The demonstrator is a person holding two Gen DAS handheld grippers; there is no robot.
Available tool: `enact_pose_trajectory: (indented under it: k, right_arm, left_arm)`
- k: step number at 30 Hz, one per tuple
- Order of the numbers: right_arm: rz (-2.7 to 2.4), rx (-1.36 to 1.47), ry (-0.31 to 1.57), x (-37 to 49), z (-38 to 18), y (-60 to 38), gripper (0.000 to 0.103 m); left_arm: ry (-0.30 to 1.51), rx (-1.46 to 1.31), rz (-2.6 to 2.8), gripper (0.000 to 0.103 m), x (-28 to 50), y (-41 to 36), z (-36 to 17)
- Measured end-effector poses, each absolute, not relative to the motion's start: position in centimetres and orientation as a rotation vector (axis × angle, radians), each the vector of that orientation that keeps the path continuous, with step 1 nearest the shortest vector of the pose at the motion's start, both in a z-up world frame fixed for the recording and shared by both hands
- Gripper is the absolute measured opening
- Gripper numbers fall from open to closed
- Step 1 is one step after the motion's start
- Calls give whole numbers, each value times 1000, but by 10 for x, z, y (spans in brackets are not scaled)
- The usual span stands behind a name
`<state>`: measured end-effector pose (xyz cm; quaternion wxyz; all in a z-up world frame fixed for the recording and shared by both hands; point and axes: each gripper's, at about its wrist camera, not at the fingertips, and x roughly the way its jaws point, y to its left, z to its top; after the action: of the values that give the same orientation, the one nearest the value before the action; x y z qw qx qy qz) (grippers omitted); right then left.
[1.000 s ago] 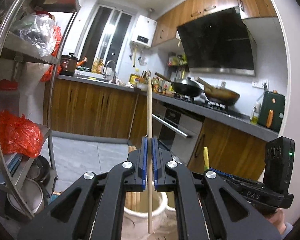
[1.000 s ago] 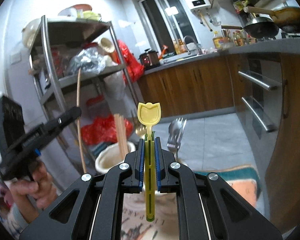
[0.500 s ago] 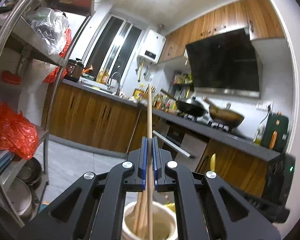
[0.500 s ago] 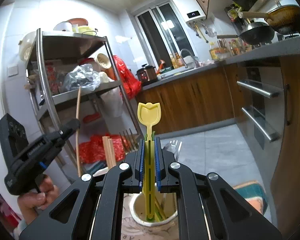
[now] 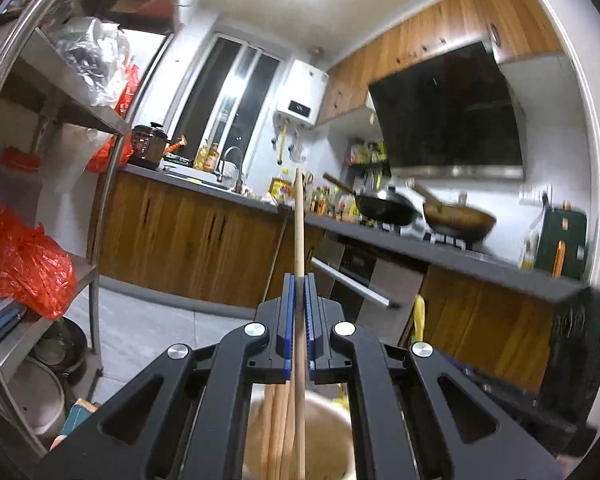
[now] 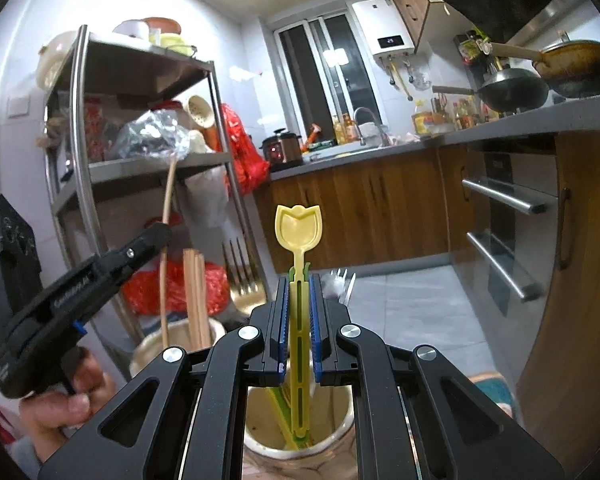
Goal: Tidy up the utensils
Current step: 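Drop the chopstick in the tall pot while the right tool drops the yellow spoon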
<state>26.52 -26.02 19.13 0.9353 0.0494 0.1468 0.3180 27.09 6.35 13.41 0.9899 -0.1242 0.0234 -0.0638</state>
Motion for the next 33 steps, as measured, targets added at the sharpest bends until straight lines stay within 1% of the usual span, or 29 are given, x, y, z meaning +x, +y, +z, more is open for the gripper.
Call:
enact_pose_trajectory:
  k: [7,19,21,22,23,24,26,27,29,30,31,32,33]
  right_arm:
    - [618,22,332,254,177,-256,11]
    - [559,-42,397,254,168,-251,11]
    - [563,-46,404,254,168,-250,11]
    - [565,-49,404,253,168,-250,12]
    - [570,-51,404,253,168,-250,17]
    - [573,-52,405,252,169,-251,22]
    - [573,-51,393,248,171,-252,28]
    - [573,-50,389,247,172,-253,31]
    - [575,-48,375,244,176,-256,35]
    - [578,-47,369,241,177,-257,37]
    - [582,-45,365,240,179,-258,38]
    - [585,-40,357,237,181,-261,40]
    - [585,-36,353,235,182,-263,40]
  left_arm:
    - [124,-158,-125,5,257,50,107]
    - [172,-108,-101,5,253,45,107]
    - [178,-97,-100,7,253,44,106]
    - [179,-95,-103,9,253,43,106]
    - [179,-92,-105,16,252,43,106]
    - [175,-88,-106,21,250,43,107]
    - [164,-79,-107,40,246,42,108]
    - [158,-75,-106,44,243,42,109]
    - [141,-66,-109,58,237,42,111]
    - [134,-64,-110,62,234,42,112]
    - [126,-66,-109,70,230,43,114]
    - [124,-69,-108,75,228,44,114]
    - [123,-79,-107,77,225,47,116]
